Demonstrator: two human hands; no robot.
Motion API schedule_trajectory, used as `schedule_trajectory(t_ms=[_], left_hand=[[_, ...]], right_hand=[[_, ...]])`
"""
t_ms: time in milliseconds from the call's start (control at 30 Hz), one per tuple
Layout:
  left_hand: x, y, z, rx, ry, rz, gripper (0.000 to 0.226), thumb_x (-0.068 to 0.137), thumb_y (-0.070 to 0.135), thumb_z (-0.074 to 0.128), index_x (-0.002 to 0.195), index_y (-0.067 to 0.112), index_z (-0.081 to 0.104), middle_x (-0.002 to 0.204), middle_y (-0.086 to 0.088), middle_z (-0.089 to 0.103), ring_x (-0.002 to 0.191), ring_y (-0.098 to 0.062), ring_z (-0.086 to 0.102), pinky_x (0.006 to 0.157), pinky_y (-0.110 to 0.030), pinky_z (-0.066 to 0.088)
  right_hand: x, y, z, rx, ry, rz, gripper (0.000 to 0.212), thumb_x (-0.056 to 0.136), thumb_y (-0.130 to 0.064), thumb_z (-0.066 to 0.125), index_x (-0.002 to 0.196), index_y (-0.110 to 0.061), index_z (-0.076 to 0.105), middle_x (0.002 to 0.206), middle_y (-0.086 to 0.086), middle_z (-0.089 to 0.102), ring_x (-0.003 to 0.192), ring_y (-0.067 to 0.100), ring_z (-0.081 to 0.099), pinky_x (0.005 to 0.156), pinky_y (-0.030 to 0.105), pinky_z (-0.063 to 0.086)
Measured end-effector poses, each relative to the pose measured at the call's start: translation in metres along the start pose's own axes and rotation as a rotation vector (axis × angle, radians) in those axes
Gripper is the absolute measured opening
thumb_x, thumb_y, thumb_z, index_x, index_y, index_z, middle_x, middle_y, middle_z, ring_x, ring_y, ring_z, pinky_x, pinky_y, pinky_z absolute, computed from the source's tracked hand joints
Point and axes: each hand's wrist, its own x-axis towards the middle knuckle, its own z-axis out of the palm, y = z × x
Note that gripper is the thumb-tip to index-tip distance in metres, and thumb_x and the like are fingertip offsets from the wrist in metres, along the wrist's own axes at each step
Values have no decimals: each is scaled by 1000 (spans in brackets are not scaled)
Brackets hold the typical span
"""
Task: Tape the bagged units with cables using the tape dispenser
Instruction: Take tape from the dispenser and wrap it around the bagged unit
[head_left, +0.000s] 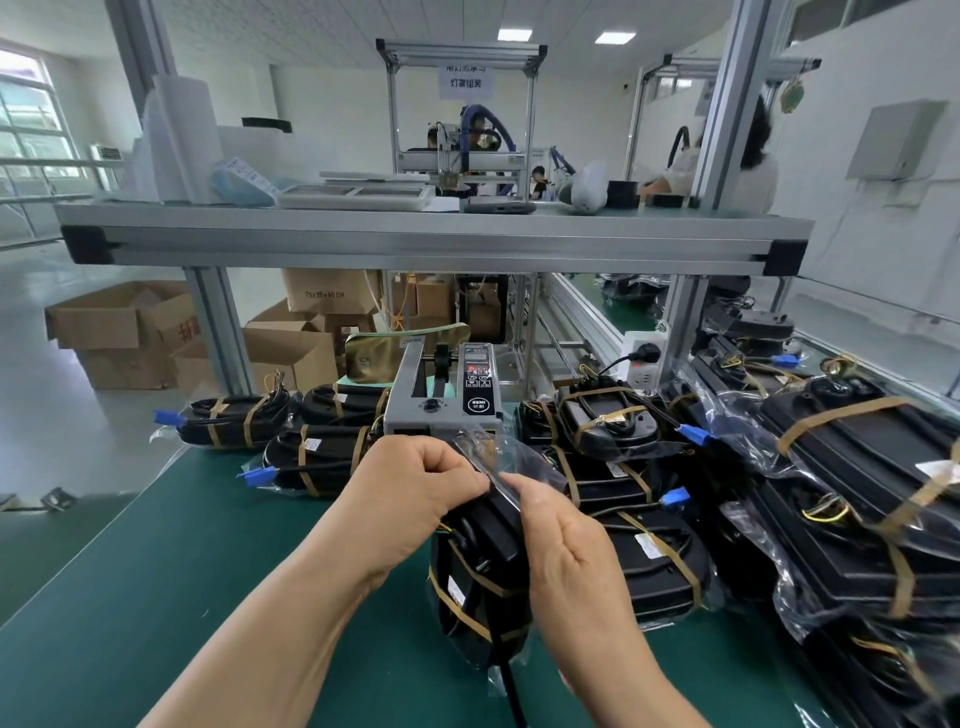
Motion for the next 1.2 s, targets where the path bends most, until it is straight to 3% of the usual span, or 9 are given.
schedule_trajectory(t_ms=[200,333,500,667,767,867,1033,1100,1200], left_hand=[[-1,2,2,18,37,-1,20,79,14,76,62,9,69,63,-5,65,60,-14,59,71,-40,56],[-3,1,3,51,64,-8,18,80,14,75,67,4,67,65,-11,65,63,-18,59,78,-48,57],[-3,0,4,104,87,0,18,78,18,75,66,8,67,64,-9,65,62,-18,59,76,-49,57],[-2,-5,6,157,125,10,9,74,27,74,70,23,67,55,6,59,51,-5,52,61,-37,54],[-1,-11,7,175,182,6,20,69,39,75,77,28,60,51,20,49,46,1,44,52,-24,42],[-2,-14,7,168,187,15,33,60,57,73,77,32,59,51,21,49,45,2,43,44,-14,36],[5,-20,5,169,218,55,13,80,42,75,76,40,63,49,17,48,43,1,42,46,-16,38],[5,-21,6,161,206,65,15,75,49,76,77,40,63,50,17,47,44,1,41,46,-17,37],[3,-20,7,166,167,89,41,52,70,70,81,43,61,52,19,47,46,1,42,43,-14,36]], right_hand=[[0,3,0,20,8,37,38,108,-31,36,104,-40,73,94,-12,75,91,4,69,88,37,56],[-1,2,1,6,-5,4,39,109,-32,35,102,-45,71,94,-13,74,91,4,68,83,30,55],[-2,3,0,12,-4,-7,37,108,-34,36,98,-31,72,90,-2,72,86,11,67,79,31,53],[-1,3,0,16,-20,-10,37,108,-33,36,99,-35,72,91,-7,73,87,6,67,79,29,53],[-2,3,-2,25,-28,-10,38,108,-34,35,100,-41,71,93,-13,73,88,2,68,77,25,54],[-2,1,-2,30,-33,-36,38,107,-34,35,97,-47,70,98,-22,72,94,-5,66,74,12,50],[-2,3,0,51,-56,-16,37,108,-36,35,99,-36,70,93,1,73,87,15,68,79,39,55],[-2,3,0,43,-45,-27,38,108,-35,35,96,-42,70,93,-3,73,85,11,68,75,31,55],[-2,1,-2,36,-24,-36,44,107,-35,36,90,-56,70,92,-25,72,88,-7,66,68,8,48]])
